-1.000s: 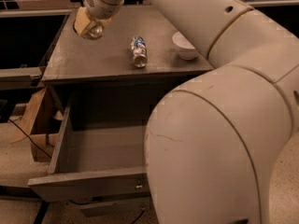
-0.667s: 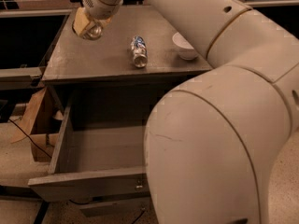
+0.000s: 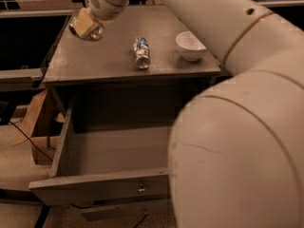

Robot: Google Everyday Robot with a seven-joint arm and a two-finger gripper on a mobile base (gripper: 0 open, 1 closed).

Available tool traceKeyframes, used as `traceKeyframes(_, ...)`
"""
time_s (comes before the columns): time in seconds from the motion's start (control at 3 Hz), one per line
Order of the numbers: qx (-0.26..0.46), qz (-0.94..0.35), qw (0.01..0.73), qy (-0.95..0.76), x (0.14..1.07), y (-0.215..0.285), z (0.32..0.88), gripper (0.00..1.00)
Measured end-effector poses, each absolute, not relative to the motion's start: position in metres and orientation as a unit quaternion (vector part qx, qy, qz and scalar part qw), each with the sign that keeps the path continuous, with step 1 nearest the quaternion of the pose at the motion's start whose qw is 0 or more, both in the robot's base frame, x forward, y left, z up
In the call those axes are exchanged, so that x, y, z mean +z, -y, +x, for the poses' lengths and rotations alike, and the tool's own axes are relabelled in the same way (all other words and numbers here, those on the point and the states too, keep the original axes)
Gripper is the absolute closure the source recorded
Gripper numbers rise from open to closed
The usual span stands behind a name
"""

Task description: Place green can into top drawer

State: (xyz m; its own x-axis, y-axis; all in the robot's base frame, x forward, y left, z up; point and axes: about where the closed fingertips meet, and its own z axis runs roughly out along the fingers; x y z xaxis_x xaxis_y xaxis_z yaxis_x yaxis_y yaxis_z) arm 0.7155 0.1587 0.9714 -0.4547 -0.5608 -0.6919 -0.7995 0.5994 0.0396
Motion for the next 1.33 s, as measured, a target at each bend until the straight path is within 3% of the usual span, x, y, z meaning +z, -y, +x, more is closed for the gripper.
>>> traceKeyframes(0.67,0.204,-0.481,0.312,-0.794,0.933,-0.090,0.631,1.00)
traceKeyframes(1.33,0.220,-0.493,0.236,-0.808,0.853,-0.020,0.596,1.00)
